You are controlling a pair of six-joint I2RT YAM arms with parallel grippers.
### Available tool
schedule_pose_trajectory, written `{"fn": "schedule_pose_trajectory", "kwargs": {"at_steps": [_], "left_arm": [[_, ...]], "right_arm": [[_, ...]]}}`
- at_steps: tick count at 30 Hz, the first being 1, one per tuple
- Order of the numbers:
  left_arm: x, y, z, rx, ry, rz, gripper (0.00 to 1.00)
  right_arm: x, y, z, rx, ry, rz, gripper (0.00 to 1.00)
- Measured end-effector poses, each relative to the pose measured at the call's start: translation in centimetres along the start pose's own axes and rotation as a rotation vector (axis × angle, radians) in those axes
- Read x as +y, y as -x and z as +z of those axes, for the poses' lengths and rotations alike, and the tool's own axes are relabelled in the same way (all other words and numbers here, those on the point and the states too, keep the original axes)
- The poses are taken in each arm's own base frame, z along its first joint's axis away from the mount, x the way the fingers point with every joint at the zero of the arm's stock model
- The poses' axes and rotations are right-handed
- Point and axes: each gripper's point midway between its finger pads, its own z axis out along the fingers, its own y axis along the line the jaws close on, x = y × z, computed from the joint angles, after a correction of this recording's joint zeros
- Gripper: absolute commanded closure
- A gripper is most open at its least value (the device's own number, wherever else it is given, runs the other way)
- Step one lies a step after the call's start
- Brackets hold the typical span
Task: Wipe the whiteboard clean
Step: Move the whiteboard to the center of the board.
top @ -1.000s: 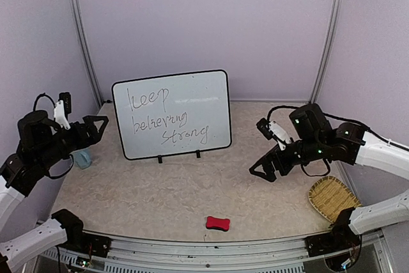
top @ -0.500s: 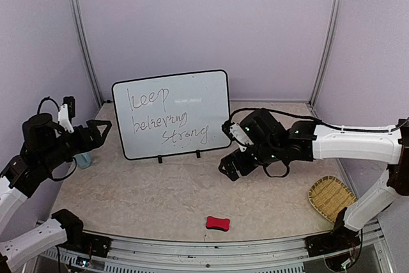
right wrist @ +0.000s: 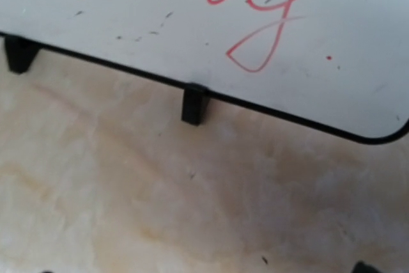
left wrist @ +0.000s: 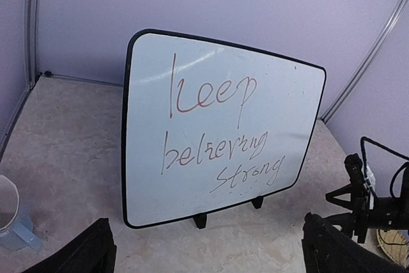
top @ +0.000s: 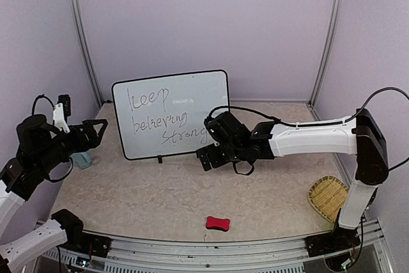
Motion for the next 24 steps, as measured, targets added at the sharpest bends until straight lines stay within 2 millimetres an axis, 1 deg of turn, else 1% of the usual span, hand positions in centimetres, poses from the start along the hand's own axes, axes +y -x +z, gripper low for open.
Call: {"fn": "schedule_pose_trajectory", "kwargs": {"at_steps": [4, 8, 15, 18, 24], "left_arm": [[-0.2, 0.8, -0.8, -0.044, -0.011, 0.003, 0.01], [0.1, 0.7, -0.7, -0.044, 0.000, 0.004, 0.01], [0.2, 0.4, -0.4, -0.033, 0.009, 0.006, 0.01], [0.3, 0.4, -0.4, -0.034, 0.010, 0.006, 0.01], [0.3, 0.4, -0.4, -0.035, 0.012, 0.006, 0.01]], "right_arm": [[-0.1, -0.4, 1.7, 0.003, -0.037, 0.022, 0.00], [-0.2, -0.8, 2.6, -0.001, -0.069, 0.036, 0.00], [0.8, 0.9, 4.6, -0.044, -0.080, 0.070, 0.01], [1.3, 1.2, 5.9, -0.053, -0.086, 0.083, 0.03], [1.6, 0.4, 8.1, -0.037, -0.108, 0.098, 0.11]]}}
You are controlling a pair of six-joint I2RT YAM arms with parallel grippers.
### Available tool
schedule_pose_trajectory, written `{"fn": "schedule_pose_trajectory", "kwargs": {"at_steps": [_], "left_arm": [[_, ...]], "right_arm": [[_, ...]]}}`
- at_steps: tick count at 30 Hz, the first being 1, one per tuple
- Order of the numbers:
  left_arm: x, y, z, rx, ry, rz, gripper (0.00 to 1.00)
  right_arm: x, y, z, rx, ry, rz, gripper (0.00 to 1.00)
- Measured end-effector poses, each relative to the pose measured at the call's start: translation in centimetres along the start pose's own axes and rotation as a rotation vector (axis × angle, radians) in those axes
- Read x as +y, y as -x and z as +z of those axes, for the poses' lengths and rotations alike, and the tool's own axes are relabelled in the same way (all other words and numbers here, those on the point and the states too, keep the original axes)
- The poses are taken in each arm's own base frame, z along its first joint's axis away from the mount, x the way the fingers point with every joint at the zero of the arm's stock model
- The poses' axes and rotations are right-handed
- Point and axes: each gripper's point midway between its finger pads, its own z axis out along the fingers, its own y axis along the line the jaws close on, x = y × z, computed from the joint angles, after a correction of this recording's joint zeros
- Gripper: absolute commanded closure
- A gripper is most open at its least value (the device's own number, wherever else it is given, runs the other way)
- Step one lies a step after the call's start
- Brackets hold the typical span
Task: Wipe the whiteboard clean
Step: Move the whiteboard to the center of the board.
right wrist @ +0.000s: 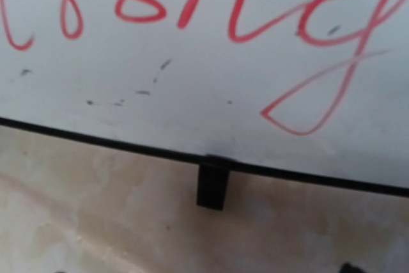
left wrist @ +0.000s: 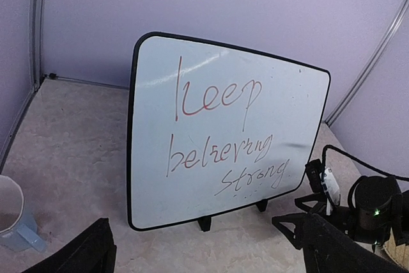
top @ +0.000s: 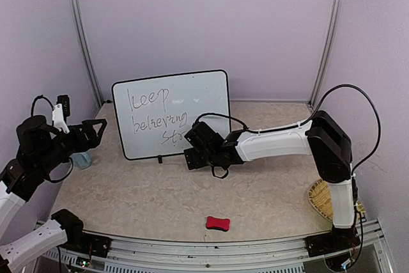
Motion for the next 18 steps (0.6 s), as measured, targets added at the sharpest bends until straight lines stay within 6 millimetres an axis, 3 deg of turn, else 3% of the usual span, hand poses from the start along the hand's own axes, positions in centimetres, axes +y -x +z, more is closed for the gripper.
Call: {"fn": "schedule_pose_trajectory", "kwargs": {"at_steps": [18], "left_arm": [[0.3, 0.2, -0.1, -0.008, 0.011, -0.002, 0.01]], "right_arm": [[0.4, -1.2, 3.8, 0.019, -0.041, 0.002, 0.20]]}}
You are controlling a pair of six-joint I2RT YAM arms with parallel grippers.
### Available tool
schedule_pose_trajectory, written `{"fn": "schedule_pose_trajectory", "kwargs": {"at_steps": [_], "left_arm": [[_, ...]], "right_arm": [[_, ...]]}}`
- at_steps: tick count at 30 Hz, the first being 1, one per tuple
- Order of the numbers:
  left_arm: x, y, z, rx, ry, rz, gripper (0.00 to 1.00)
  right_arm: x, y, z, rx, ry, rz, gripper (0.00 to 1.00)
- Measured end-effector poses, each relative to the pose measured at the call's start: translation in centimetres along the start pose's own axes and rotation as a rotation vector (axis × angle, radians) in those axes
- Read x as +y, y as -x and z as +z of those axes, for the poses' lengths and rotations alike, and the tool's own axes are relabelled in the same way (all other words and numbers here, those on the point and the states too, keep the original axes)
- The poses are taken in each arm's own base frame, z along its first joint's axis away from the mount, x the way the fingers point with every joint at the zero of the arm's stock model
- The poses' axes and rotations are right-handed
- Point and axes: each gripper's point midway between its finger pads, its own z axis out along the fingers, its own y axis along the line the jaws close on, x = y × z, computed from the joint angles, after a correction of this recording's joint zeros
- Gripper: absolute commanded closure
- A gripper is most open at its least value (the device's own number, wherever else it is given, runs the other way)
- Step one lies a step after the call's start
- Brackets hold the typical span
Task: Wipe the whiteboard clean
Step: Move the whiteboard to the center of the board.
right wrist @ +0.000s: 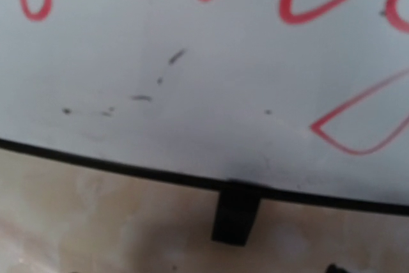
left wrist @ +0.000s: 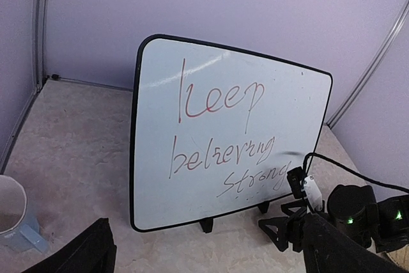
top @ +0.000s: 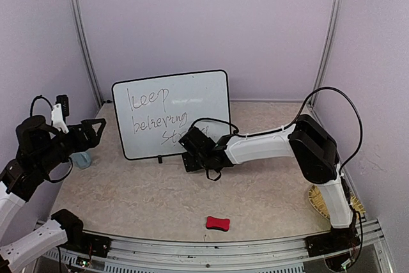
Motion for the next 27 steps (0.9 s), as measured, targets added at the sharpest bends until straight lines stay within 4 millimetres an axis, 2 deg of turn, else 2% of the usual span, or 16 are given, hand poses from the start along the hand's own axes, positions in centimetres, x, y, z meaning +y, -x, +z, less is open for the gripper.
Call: {"fn": "schedule_pose_trajectory", "kwargs": {"at_steps": [7, 13, 22, 27], "left_arm": [[0.0, 0.0, 0.0, -0.001, 0.001, 0.001, 0.01], [0.1, 0.1, 0.0, -0.003, 0.007, 0.001, 0.01], [0.4, 0.2, 0.0, -0.010, 0.023, 0.001, 0.01], [0.5, 0.2, 0.0, -0.011, 0.026, 0.001, 0.01]], "right_arm": [[-0.3, 0.5, 0.3, -0.010, 0.004, 0.017, 0.29], [-0.6, 1.0, 0.8, -0.026, 0.011, 0.038, 0.32], [-1.0, 1.0, 1.6, -0.024, 0.021, 0.039, 0.42], [-1.0, 0.7, 2.2, -0.015, 0.032, 0.039, 0.43]]}}
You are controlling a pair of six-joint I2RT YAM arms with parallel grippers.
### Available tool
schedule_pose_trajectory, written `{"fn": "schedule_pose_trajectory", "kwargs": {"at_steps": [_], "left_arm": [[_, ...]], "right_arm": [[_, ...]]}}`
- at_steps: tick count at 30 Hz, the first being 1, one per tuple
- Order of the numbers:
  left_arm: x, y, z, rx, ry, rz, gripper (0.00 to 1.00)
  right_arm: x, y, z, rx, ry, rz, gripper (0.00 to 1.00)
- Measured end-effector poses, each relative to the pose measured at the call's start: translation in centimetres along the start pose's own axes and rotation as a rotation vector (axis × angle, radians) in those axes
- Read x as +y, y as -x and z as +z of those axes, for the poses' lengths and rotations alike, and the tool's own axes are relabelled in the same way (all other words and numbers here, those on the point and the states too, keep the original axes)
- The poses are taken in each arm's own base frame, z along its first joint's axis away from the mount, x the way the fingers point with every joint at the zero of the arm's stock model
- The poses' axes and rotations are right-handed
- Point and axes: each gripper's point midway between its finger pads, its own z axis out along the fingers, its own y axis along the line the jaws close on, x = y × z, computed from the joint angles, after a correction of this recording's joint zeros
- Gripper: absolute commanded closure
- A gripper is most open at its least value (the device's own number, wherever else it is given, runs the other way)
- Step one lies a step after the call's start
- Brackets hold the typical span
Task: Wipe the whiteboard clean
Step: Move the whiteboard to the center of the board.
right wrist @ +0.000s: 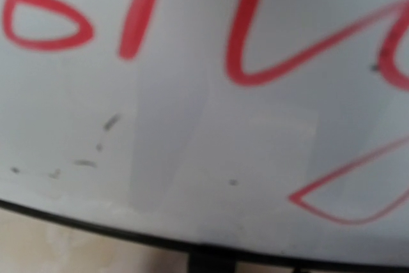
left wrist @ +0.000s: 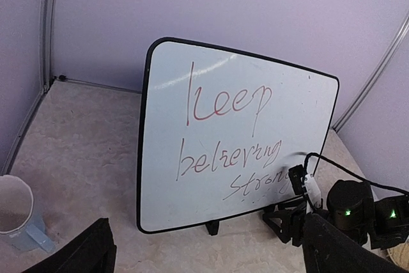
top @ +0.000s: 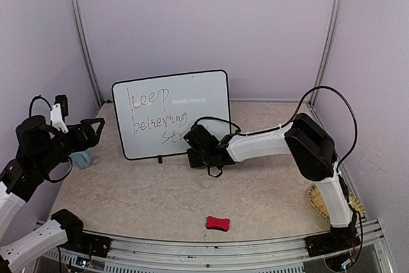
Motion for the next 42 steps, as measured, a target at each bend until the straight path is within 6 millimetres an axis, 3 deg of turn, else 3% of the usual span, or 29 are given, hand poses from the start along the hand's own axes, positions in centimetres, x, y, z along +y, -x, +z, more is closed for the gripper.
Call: {"fn": "schedule_pose_trajectory", "kwargs": {"at_steps": [1, 4, 12, 25, 42], "left_arm": [[0.0, 0.0, 0.0, 0.000, 0.001, 0.000, 0.01], [0.1, 0.0, 0.0, -0.002, 0.003, 0.000, 0.01], [0.1, 0.1, 0.0, -0.003, 0.005, 0.000, 0.01], [0.1, 0.0, 0.0, -0.002, 0.005, 0.000, 0.01], [0.1, 0.0, 0.1, 0.002, 0.007, 0.000, 0.01]], "right_arm": [[0.0, -0.1, 0.1, 0.002, 0.002, -0.001, 0.44], [0.1, -0.2, 0.2, 0.005, 0.009, -0.002, 0.60], [-0.3, -1.2, 0.6, 0.015, 0.012, -0.010, 0.68], [-0.3, -1.2, 0.7, -0.014, 0.034, -0.053, 1.00], [-1.6, -2.7, -1.1, -0.003, 0.097, -0.149, 1.00]]}}
